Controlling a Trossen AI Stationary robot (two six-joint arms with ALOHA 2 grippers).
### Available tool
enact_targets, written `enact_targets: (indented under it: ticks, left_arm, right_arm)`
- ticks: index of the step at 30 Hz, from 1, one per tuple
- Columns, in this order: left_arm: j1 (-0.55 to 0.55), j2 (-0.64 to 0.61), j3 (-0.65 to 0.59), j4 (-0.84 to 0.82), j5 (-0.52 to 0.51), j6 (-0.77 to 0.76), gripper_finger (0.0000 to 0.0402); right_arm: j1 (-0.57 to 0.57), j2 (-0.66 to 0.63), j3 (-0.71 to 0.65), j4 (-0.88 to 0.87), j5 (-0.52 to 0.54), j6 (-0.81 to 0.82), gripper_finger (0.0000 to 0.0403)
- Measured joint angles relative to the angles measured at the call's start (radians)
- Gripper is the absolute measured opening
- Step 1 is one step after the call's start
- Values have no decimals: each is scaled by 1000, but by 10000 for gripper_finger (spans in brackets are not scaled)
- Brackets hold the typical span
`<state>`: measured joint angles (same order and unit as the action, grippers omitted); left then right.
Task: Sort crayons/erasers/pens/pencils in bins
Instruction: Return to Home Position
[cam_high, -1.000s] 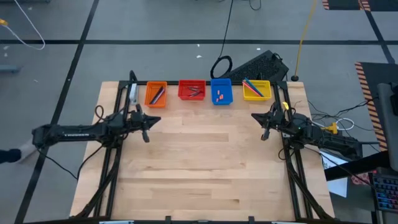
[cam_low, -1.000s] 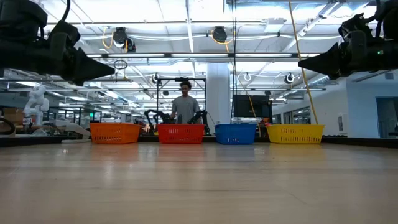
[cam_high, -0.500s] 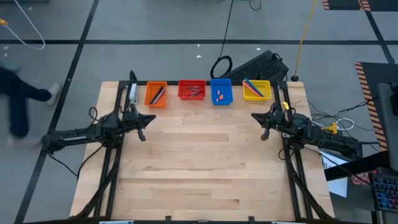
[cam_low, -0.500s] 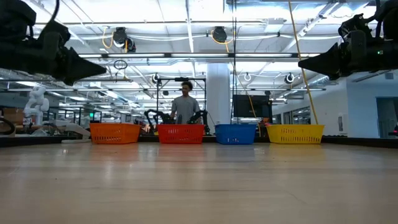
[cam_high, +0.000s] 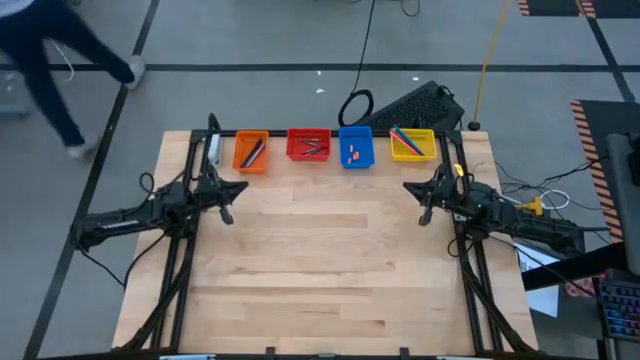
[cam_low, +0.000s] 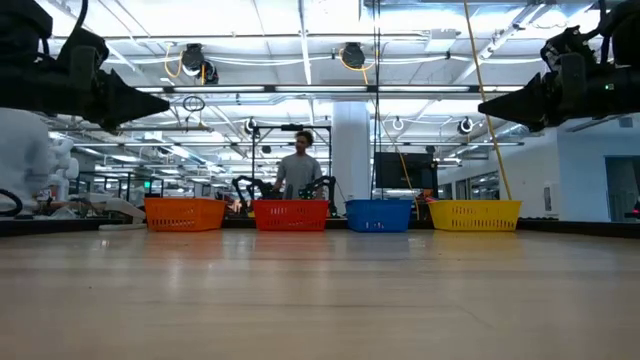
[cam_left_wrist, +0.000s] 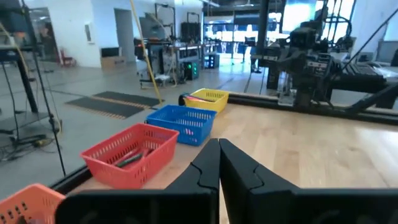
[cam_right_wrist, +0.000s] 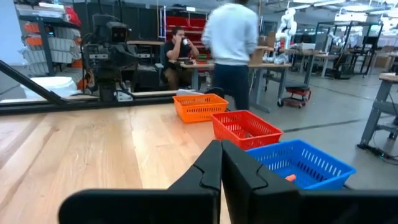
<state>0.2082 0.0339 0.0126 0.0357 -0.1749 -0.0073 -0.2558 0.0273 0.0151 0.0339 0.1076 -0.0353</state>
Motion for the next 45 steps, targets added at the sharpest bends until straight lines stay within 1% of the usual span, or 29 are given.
enact_targets:
  ticks: [5, 9, 45]
  left_arm:
    - [1, 0, 0, 0, 0, 5, 27]
    - [1, 0, -2, 13, 0, 2, 36]
    - [1, 0, -3, 35, -1, -1, 35]
  right_arm:
    - [0, 2, 0, 3, -4, -34, 0]
    - [0, 2, 0, 4, -4, -30, 0]
    - [0, 2, 0, 7, -4, -29, 0]
